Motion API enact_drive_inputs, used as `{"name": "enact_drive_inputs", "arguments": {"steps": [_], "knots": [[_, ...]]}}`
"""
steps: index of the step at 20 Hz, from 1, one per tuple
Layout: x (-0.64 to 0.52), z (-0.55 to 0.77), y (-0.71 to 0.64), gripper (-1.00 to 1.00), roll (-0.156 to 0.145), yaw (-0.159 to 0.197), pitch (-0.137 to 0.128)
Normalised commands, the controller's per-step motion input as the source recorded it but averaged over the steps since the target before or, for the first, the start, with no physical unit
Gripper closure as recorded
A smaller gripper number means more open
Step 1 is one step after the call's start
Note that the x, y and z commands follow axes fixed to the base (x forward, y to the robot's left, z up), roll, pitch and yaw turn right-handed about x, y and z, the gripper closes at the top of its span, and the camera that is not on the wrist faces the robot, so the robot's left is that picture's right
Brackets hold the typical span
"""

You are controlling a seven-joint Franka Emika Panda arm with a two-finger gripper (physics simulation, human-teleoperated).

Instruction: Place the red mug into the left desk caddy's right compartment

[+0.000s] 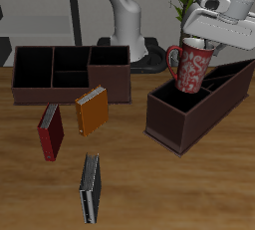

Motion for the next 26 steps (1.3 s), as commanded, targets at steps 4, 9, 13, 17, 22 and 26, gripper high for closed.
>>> {"name": "enact_drive_inputs", "arguments": {"steps": [4,9,13,17,22,26], "knots": [[0.01,-0.17,-0.15,1.00,-0.002,-0.004,0.021],[0.00,-0.17,0.05,1.00,0.022,-0.021,0.034],[0.01,-0.09,0.13,1.00,0.026,-0.009,0.010],[0.01,-0.16,0.00,1.00,0.013,-0.035,0.039],[0.03,-0.17,-0.08,1.00,-0.010,-0.021,0.027],[0.03,-0.07,0.00,1.00,-0.004,-0.018,0.018]]}}
